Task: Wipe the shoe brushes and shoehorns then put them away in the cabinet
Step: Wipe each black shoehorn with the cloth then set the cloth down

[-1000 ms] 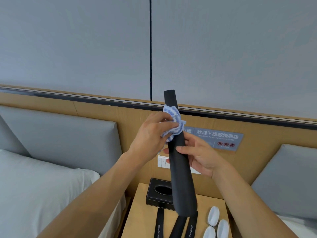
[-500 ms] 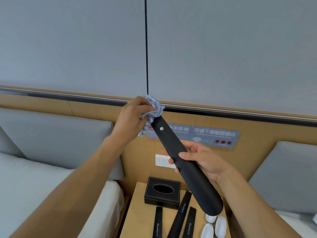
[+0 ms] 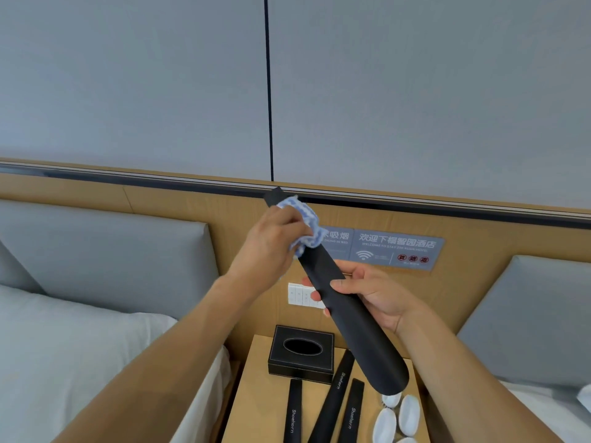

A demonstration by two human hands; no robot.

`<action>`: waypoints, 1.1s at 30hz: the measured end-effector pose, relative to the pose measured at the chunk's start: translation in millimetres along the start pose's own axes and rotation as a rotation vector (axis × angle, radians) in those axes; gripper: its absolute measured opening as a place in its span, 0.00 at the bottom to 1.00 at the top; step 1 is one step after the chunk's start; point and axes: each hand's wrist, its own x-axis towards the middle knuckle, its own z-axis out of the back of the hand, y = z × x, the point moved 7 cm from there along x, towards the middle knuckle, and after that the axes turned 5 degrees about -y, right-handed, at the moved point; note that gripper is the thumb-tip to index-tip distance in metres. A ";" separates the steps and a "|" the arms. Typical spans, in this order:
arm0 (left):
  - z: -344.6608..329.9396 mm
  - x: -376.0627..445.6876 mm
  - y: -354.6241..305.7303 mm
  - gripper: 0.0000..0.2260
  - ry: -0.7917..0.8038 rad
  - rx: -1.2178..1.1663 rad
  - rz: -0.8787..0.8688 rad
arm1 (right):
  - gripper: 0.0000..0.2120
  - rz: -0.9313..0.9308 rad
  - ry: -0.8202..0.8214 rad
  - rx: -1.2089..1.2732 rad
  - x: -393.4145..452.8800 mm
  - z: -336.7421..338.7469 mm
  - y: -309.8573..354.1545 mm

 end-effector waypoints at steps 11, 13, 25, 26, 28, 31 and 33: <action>-33.3 -27.6 -39.7 0.09 0.160 -0.120 -0.111 | 0.10 0.009 -0.179 0.134 -11.1 14.7 -22.7; -37.8 -31.6 -34.5 0.10 0.169 -0.092 -0.084 | 0.12 0.015 -0.205 0.119 -15.6 20.9 -24.3; -63.2 -66.3 34.2 0.07 0.146 0.039 0.202 | 0.15 0.016 -0.484 0.028 -42.5 62.1 -47.2; -66.4 -70.1 36.9 0.06 0.155 0.036 0.223 | 0.14 -0.003 -0.525 -0.004 -46.5 67.4 -55.9; -72.8 -77.0 41.2 0.05 0.171 0.028 0.262 | 0.15 -0.034 -0.605 -0.078 -56.2 77.7 -74.1; -81.8 -84.6 40.6 0.05 0.171 0.008 0.277 | 0.17 -0.056 -0.675 -0.156 -72.9 87.8 -101.3; -89.6 -88.9 37.2 0.05 0.180 -0.016 0.282 | 0.16 -0.093 -0.699 -0.195 -84.2 92.3 -120.9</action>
